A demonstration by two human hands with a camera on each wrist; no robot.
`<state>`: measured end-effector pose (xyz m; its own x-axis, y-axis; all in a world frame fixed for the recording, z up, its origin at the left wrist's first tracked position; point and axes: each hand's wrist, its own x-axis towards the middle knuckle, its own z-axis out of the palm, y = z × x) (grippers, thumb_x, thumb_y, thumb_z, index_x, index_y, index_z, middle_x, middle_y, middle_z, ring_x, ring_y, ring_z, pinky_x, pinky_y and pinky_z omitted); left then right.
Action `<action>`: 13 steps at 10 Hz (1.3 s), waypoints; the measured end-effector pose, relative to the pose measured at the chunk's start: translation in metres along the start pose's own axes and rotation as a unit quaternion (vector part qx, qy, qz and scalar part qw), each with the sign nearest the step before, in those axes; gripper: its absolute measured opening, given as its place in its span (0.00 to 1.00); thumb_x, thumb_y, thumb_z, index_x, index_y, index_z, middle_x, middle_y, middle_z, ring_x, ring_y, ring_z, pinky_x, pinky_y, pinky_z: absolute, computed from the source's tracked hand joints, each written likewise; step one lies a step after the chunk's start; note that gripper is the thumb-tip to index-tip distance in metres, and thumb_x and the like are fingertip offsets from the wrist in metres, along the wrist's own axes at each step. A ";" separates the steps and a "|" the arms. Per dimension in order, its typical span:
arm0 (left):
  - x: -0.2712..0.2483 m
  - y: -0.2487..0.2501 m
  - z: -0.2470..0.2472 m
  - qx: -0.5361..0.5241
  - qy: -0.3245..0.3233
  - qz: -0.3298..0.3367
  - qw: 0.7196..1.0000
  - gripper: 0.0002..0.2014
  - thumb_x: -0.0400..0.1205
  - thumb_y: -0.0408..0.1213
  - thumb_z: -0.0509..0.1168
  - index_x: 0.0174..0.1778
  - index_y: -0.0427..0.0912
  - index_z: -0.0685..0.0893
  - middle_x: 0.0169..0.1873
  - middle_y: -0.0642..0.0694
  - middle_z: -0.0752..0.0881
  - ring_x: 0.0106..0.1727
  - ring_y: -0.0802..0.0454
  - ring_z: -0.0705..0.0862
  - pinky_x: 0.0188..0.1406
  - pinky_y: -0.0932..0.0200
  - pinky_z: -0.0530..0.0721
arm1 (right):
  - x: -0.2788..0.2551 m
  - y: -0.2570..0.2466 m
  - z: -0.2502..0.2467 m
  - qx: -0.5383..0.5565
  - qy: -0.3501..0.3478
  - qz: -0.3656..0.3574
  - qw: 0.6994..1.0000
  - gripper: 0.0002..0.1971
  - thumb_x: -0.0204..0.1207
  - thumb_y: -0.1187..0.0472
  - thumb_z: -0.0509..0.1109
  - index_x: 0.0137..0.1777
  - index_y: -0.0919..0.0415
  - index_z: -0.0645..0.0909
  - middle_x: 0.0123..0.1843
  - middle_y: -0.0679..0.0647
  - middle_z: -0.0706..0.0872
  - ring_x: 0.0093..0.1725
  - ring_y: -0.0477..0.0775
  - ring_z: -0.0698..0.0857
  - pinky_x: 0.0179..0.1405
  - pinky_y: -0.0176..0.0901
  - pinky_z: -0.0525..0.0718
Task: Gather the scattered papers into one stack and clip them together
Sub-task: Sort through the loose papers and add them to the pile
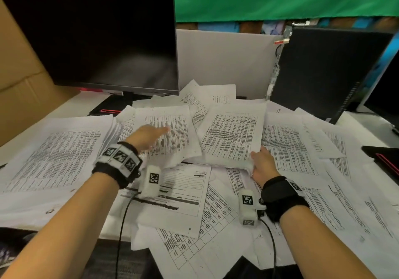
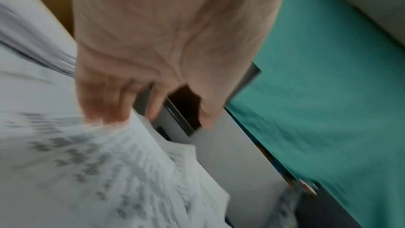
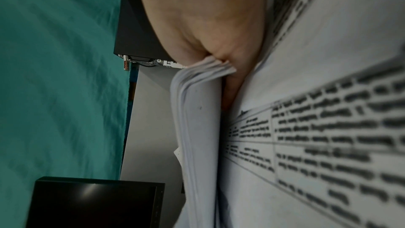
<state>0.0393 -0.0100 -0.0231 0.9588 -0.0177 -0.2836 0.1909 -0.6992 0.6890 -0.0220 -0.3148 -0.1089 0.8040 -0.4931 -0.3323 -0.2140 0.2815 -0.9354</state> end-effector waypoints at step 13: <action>0.033 -0.014 0.024 -0.130 0.177 -0.021 0.975 0.17 0.73 0.26 0.72 0.59 0.30 0.83 0.57 0.34 0.86 0.59 0.36 0.84 0.56 0.50 0.83 | -0.020 -0.005 -0.003 -0.059 -0.099 -0.020 0.993 0.16 0.86 0.67 0.60 0.71 0.56 0.78 0.63 0.55 0.87 0.62 0.60 0.87 0.64 0.62 0.84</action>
<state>0.0633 -0.0178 -0.0586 0.9530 0.2865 -0.0988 0.2338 -0.4879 0.8410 -0.0386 -0.3094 -0.0979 0.9041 -0.3275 -0.2745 -0.2329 0.1610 -0.9591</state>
